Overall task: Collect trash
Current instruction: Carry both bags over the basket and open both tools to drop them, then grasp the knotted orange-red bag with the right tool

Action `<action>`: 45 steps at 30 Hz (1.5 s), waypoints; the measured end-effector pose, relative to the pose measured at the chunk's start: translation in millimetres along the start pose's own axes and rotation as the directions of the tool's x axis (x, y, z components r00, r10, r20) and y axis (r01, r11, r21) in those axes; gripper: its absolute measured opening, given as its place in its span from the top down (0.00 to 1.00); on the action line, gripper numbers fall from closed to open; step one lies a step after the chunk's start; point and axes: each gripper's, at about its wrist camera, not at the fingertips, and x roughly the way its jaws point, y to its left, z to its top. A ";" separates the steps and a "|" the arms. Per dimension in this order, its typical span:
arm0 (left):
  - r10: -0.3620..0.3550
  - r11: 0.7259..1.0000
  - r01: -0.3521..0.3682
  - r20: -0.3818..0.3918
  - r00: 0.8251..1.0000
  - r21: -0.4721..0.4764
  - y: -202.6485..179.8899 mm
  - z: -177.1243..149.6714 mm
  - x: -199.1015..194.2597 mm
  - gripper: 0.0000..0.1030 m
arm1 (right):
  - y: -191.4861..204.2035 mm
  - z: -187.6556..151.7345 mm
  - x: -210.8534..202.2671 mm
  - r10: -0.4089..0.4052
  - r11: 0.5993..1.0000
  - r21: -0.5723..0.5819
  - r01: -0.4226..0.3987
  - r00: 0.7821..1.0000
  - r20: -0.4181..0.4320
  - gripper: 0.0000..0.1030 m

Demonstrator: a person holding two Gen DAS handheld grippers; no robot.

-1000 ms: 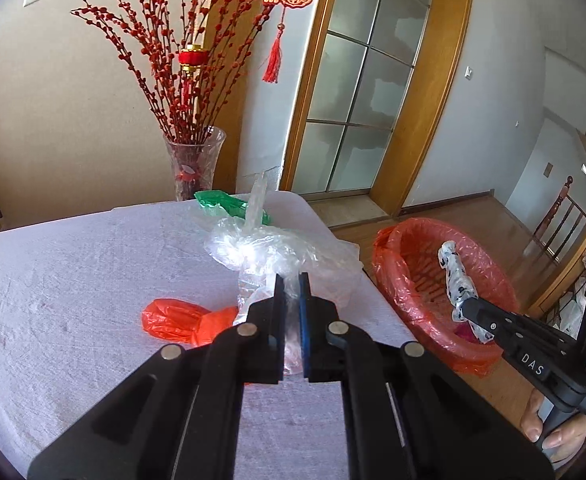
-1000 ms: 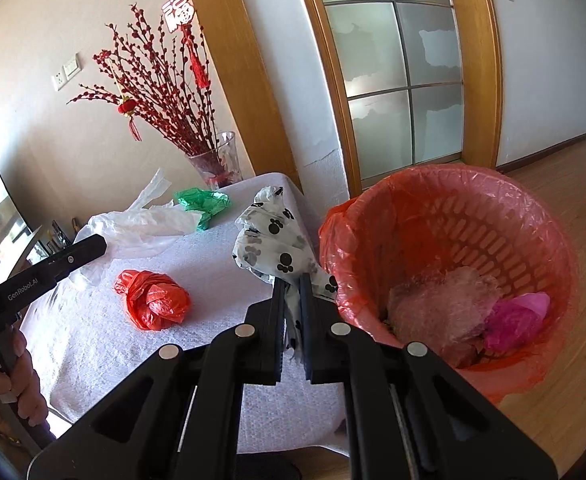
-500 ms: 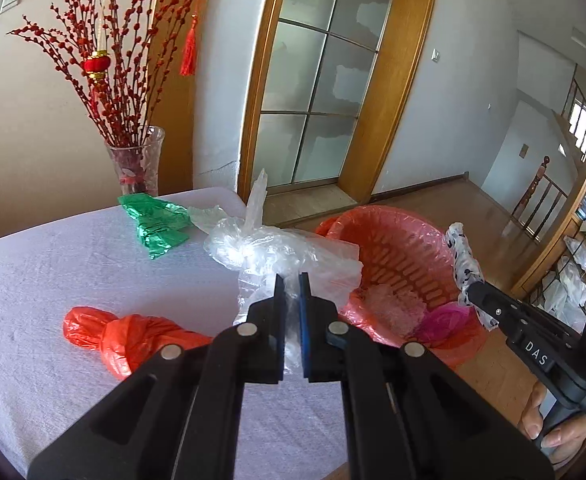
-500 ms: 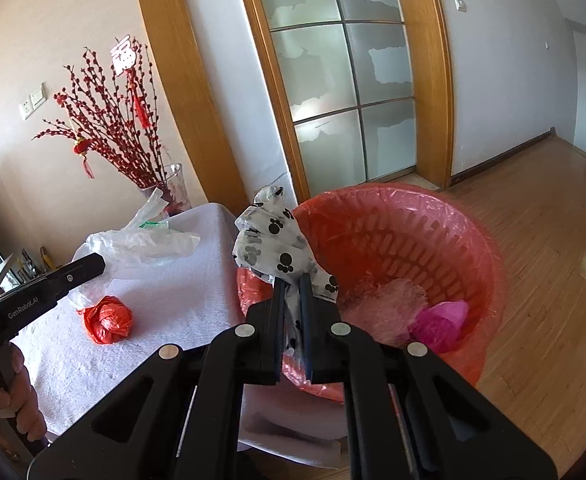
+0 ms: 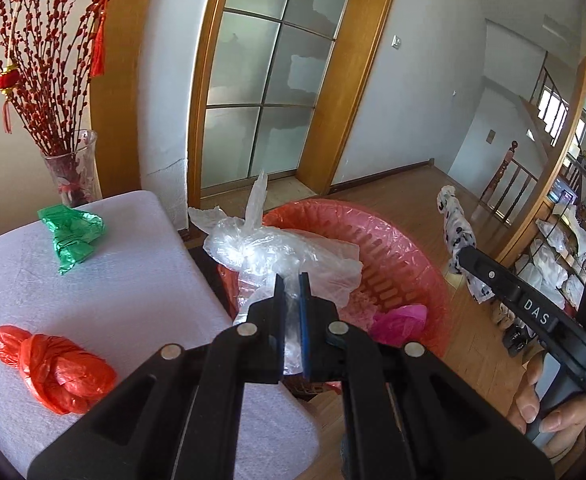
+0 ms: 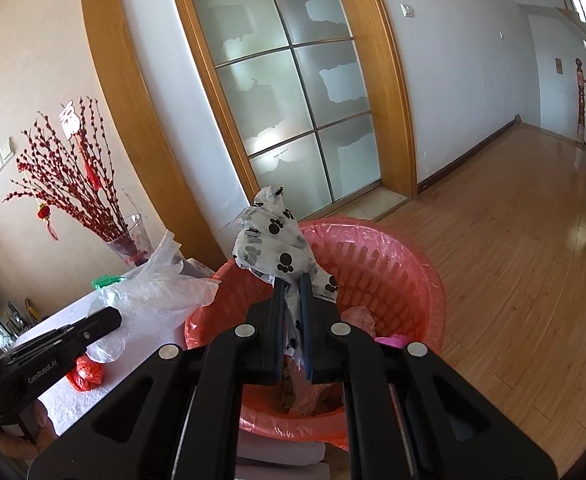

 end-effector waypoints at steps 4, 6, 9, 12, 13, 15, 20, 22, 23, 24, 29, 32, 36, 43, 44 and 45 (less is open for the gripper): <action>-0.023 1.000 0.023 -0.007 1.000 0.018 -11.0 1.3 11.0 0.93 | -9.6 5.3 4.1 -0.005 1.000 0.024 0.004 1.000 0.014 0.93; -0.031 0.999 0.032 -0.011 0.999 0.025 -15.8 1.6 15.7 0.93 | -12.7 7.8 6.3 -0.007 1.000 0.029 0.007 1.000 0.017 0.93; -0.046 0.998 0.047 -0.018 0.999 0.032 -20.1 3.0 24.9 0.93 | -17.4 10.4 9.6 -0.008 0.999 0.034 0.007 1.000 0.020 0.93; -0.060 0.997 0.061 -0.026 0.998 0.036 -22.1 3.8 32.5 0.92 | -21.0 14.4 15.5 -0.008 0.999 0.034 0.007 1.000 0.021 0.92; -0.063 0.997 0.064 -0.027 0.998 0.036 -23.2 4.2 35.3 0.92 | -21.3 16.2 17.4 -0.010 0.999 0.032 0.009 1.000 0.021 0.92; -0.062 0.997 0.063 -0.027 0.998 0.035 -23.3 4.8 41.4 0.82 | -23.3 17.9 21.1 -0.014 0.999 0.033 0.013 1.000 0.021 0.83; -0.053 0.998 0.054 -0.043 0.998 0.017 -17.8 1.0 48.1 0.70 | -28.8 15.4 26.3 -0.022 0.999 0.038 0.022 1.000 0.013 0.72; -0.040 0.999 0.041 -0.047 0.998 0.016 -14.3 -2.0 47.1 0.70 | -30.6 10.8 27.2 -0.026 0.999 0.042 0.026 1.000 0.004 0.72; -0.032 0.999 0.033 -0.047 0.998 0.017 -12.4 -3.1 46.3 0.68 | -30.1 8.4 27.3 -0.028 0.999 0.044 0.028 1.000 0.000 0.72; -0.023 1.000 0.024 -0.045 0.999 0.016 -9.5 -5.0 43.8 0.67 | -30.3 5.1 27.3 -0.032 0.999 0.043 0.032 0.999 -0.005 0.72; 0.035 0.999 -0.034 -0.035 0.999 0.009 4.6 -15.4 26.0 0.63 | -23.8 -7.1 29.0 -0.035 0.999 0.023 0.036 0.999 -0.030 0.72; 0.075 0.997 -0.075 -0.029 0.997 0.001 15.8 -20.3 14.4 0.61 | -16.3 -12.7 28.3 -0.034 0.999 0.000 0.034 0.999 -0.039 0.72; 0.132 0.991 -0.132 -0.008 0.991 -0.003 34.6 -23.1 -2.4 0.57 | -5.3 -17.7 28.1 -0.018 1.000 -0.013 0.017 0.999 -0.050 0.63; 0.238 0.970 -0.237 0.026 0.971 -0.044 78.5 -27.5 -36.9 0.55 | 24.9 -29.2 28.8 0.031 0.997 -0.062 -0.036 0.997 -0.077 0.61; 0.256 0.966 -0.254 0.028 0.966 -0.052 85.5 -28.7 -41.6 0.55 | 31.0 -31.5 28.7 0.045 0.996 -0.069 -0.051 0.995 -0.083 0.61; 0.271 0.961 -0.269 0.029 0.962 -0.063 93.8 -30.3 -47.3 0.54 | 36.5 -33.6 28.4 0.058 0.995 -0.075 -0.065 0.994 -0.090 0.61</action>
